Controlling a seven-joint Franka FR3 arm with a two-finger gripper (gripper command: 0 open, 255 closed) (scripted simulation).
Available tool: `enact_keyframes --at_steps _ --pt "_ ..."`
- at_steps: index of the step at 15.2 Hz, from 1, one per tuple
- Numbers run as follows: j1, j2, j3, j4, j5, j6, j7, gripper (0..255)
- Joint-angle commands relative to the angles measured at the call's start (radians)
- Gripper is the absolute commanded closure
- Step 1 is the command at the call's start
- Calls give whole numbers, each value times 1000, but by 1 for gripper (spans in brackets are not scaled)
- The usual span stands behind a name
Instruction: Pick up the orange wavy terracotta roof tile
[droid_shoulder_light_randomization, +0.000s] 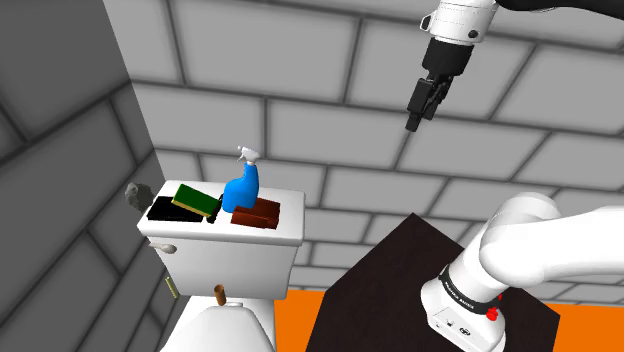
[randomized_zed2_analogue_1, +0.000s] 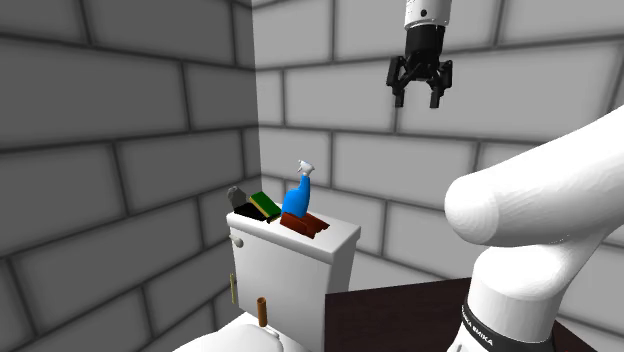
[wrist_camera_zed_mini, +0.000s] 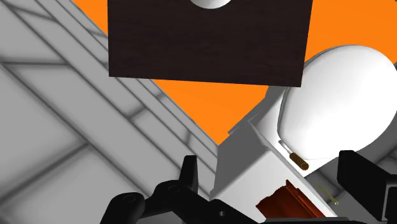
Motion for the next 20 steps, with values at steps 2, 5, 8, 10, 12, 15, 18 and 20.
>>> enact_keyframes --at_steps 2,5,8,10,12,15,18,20 --pt "4 1 33 -16 0 31 24 0" --pt "14 18 135 -56 -5 125 100 0" --pt "18 54 238 -83 -20 218 180 0" --pt "15 88 309 -93 -37 278 238 0" --pt "6 132 381 -96 -61 335 299 0" --pt "-21 212 495 -88 -116 414 401 0" --pt "-69 311 619 -63 -198 478 519 0" --pt "-114 390 709 -36 -273 508 611 0"
